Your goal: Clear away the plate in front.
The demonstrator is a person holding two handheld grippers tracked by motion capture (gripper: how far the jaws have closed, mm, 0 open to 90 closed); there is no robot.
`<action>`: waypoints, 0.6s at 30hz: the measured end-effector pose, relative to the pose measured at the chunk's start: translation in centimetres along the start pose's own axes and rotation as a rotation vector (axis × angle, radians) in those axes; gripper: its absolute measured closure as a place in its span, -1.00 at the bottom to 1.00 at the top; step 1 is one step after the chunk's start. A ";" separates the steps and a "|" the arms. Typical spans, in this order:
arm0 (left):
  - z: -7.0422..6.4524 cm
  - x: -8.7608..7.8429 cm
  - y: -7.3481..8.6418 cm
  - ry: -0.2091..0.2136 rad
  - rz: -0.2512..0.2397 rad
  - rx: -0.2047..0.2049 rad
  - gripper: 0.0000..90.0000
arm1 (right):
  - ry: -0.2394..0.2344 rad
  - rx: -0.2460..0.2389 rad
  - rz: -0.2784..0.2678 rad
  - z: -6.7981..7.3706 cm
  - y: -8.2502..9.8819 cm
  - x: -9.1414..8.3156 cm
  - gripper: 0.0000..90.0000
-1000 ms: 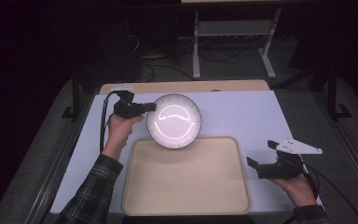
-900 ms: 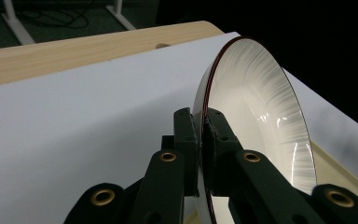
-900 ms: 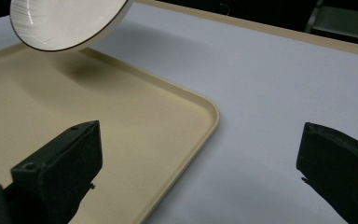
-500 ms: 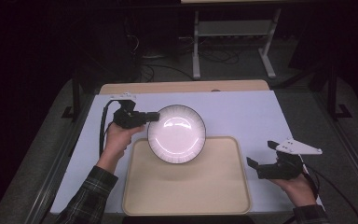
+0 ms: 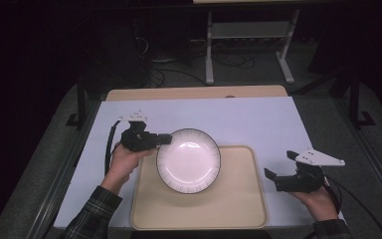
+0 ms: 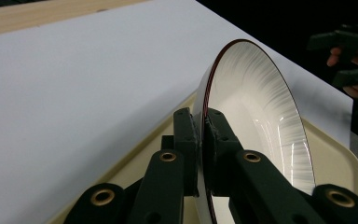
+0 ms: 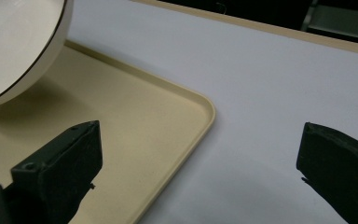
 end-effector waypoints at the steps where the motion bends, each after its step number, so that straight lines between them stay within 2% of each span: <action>1: -0.1 0.0 0.3 0.001 0.004 0.000 0.89 | 0.001 0.000 0.001 0.0 0.0 0.0 -1.00; 10: -0.8 0.1 2.5 0.021 0.053 -0.002 0.89 | 0.006 -0.007 0.003 -0.1 0.2 -0.1 -1.00; 18: -1.0 1.1 3.4 0.024 0.092 0.007 0.88 | 0.008 -0.006 0.010 -0.1 0.3 -0.2 -1.00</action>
Point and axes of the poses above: each handheld gripper's, and its own axes: x roughly forward along the jaws, y roughly out of its underside, z roughly to its left, the point moved 10 cm from there along x, roughly forward along the jaws, and after that the axes turned 13 degrees about -x, right-handed, at the moved point
